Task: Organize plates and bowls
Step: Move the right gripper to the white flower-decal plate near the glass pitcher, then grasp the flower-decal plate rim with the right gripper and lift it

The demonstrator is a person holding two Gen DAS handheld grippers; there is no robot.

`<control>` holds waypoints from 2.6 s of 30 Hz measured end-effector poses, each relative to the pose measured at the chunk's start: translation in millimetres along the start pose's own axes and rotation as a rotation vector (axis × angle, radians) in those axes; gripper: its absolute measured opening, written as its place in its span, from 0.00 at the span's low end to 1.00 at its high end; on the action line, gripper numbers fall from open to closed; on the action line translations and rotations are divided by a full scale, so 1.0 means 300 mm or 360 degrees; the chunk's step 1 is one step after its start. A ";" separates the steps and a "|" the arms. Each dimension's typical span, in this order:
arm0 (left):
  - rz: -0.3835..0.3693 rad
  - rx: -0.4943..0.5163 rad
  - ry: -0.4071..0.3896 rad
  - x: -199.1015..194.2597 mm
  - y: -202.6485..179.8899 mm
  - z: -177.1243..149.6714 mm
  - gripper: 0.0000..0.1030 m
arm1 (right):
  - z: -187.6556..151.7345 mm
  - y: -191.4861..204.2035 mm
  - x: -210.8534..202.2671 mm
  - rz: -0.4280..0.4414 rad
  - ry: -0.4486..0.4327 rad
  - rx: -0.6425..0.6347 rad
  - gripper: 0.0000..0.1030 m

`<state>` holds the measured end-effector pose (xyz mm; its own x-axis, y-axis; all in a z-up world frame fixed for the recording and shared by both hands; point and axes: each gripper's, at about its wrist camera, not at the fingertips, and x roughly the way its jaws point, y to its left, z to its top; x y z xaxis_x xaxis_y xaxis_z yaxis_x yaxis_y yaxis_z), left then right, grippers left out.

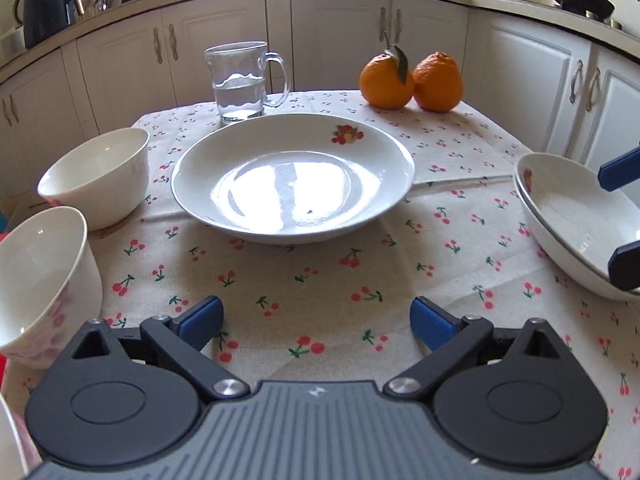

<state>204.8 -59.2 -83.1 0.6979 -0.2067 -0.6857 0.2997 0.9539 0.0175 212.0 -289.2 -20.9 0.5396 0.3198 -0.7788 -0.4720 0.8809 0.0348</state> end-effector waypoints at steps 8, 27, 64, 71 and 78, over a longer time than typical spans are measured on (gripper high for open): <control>0.0023 -0.0035 -0.0020 0.054 0.018 0.043 1.00 | 0.145 -0.033 0.131 0.0092 0.0066 -0.0086 1.00; 0.0077 -0.0075 -0.0056 0.088 0.025 0.066 1.00 | 0.477 -0.116 0.517 0.0294 0.0202 -0.0238 1.00; 0.0047 0.0034 -0.0099 0.073 0.021 0.068 0.88 | 0.576 -0.198 0.686 0.0750 0.0251 -0.0189 0.76; -0.0023 0.0100 -0.0065 0.018 0.009 0.029 0.88 | 0.509 -0.180 0.624 0.0744 0.0264 -0.0136 0.77; -0.0058 0.0191 -0.0040 -0.046 0.003 -0.013 0.88 | 0.446 -0.146 0.540 0.0770 0.0238 -0.0093 0.77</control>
<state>192.9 -54.8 -76.6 0.7008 -0.2475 -0.6691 0.3999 0.9129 0.0812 413.3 -229.3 -64.9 0.1461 0.6291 -0.7634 -0.6835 0.6221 0.3819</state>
